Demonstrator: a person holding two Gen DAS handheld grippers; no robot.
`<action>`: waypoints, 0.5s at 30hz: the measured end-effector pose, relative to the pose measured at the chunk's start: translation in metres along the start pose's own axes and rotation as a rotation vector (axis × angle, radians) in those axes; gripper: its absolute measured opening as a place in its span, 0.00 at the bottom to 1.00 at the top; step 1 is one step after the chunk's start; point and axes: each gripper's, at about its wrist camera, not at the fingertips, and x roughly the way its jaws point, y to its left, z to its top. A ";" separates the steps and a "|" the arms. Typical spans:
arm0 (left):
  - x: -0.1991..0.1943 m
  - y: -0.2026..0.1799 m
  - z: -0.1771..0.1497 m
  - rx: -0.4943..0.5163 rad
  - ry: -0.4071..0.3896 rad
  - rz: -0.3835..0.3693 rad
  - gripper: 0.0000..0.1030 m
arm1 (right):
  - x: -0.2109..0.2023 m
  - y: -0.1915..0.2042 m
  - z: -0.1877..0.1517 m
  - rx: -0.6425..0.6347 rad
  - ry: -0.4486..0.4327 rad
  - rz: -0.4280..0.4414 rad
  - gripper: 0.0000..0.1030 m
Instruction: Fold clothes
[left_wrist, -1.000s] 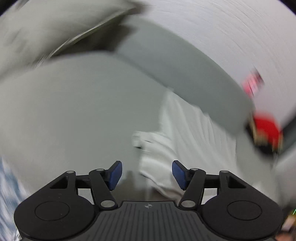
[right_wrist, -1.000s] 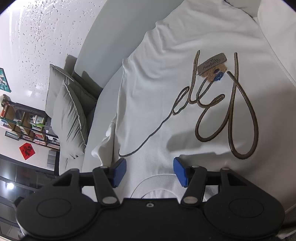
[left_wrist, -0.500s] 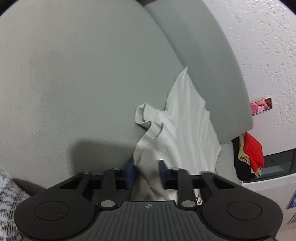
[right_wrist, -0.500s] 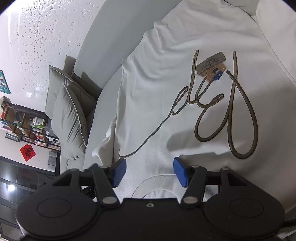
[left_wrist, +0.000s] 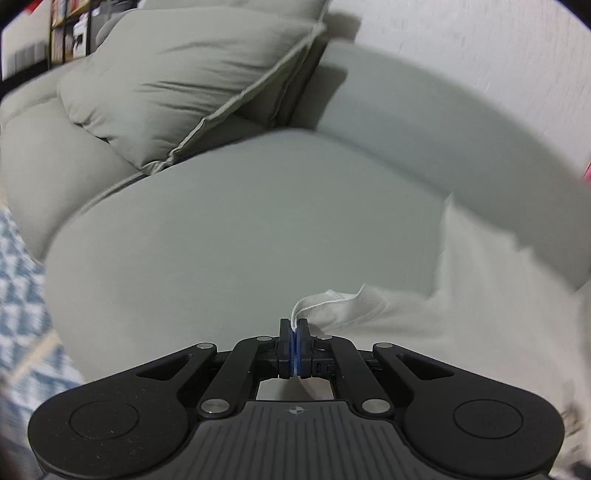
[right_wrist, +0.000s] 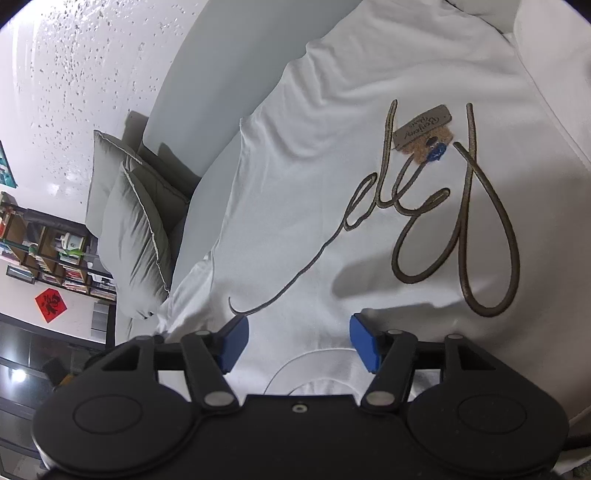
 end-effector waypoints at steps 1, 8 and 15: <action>0.008 -0.002 0.002 0.041 0.053 0.027 0.02 | 0.000 0.001 0.000 -0.007 0.000 -0.004 0.61; -0.016 0.001 0.011 0.073 0.044 0.013 0.22 | -0.022 0.009 -0.001 -0.024 -0.017 -0.044 0.68; -0.016 -0.002 0.055 0.053 -0.045 -0.176 0.53 | -0.014 0.007 -0.002 -0.080 0.012 -0.072 0.65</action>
